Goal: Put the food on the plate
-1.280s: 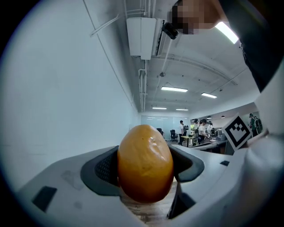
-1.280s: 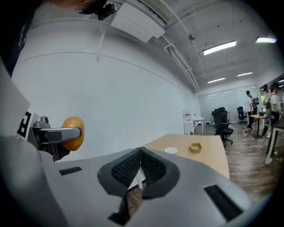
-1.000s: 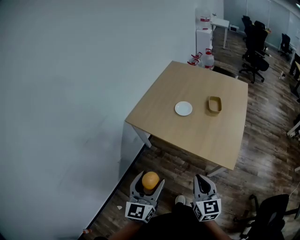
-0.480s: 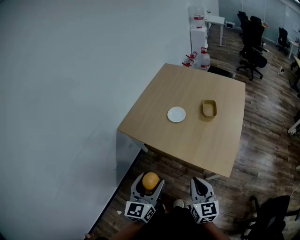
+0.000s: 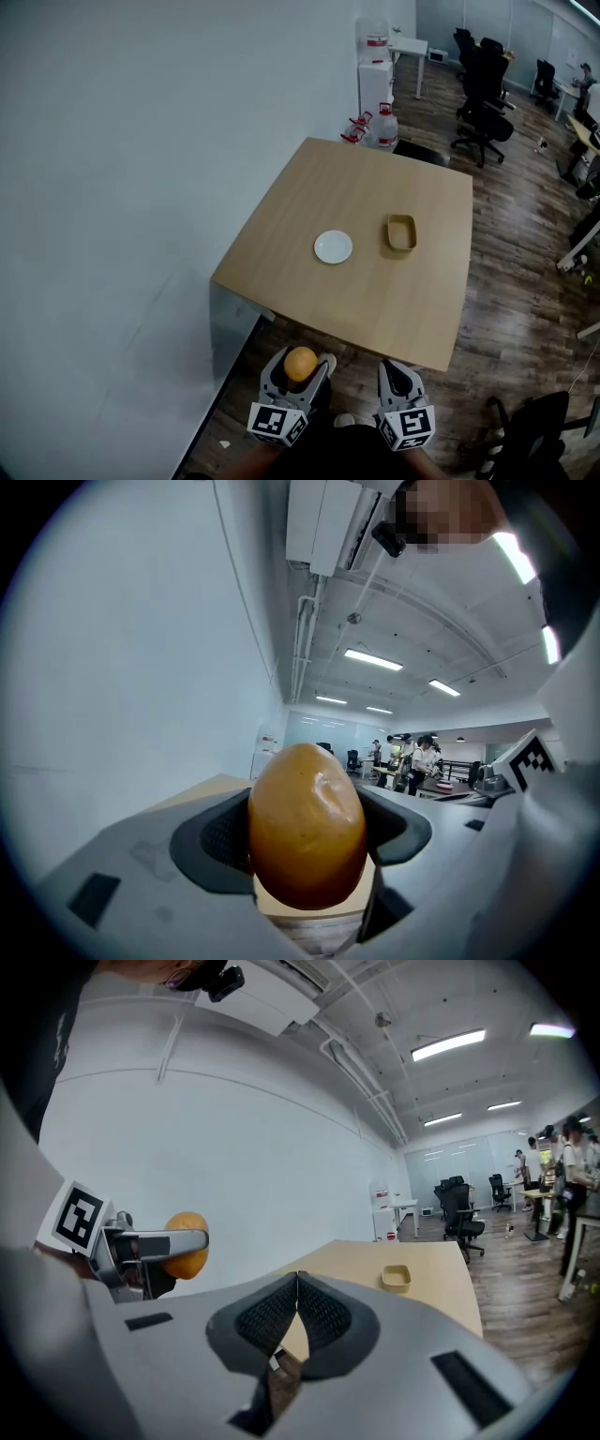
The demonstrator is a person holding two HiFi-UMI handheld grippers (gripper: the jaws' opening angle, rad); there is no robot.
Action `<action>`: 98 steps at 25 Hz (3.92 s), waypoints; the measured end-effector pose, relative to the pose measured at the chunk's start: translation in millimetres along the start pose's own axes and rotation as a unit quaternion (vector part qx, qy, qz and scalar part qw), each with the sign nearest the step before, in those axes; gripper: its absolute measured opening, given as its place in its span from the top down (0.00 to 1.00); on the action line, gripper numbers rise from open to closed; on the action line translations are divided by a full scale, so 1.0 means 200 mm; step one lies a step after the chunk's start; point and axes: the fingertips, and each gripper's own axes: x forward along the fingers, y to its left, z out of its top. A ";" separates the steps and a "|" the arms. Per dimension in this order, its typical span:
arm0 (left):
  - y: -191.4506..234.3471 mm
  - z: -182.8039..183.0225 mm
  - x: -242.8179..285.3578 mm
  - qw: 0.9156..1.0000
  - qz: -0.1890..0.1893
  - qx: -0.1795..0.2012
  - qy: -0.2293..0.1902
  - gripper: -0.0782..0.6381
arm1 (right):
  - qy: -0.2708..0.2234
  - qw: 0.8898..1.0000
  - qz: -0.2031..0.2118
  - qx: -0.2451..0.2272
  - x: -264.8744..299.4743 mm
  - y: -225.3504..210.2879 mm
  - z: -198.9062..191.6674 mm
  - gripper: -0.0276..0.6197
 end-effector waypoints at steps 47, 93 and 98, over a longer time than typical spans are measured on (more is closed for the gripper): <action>0.91 -0.87 1.99 0.973 -0.108 0.024 0.202 0.44 | 0.071 0.992 -0.098 0.031 1.38 -0.46 0.47 0.86; 1.06 -1.31 2.24 0.933 -0.120 0.069 0.333 0.44 | 0.087 0.985 -0.148 0.038 1.26 -0.51 0.39 0.86; 1.11 -1.30 2.23 0.934 -0.112 0.070 0.332 0.44 | 0.078 0.985 -0.151 0.040 1.27 -0.52 0.39 0.86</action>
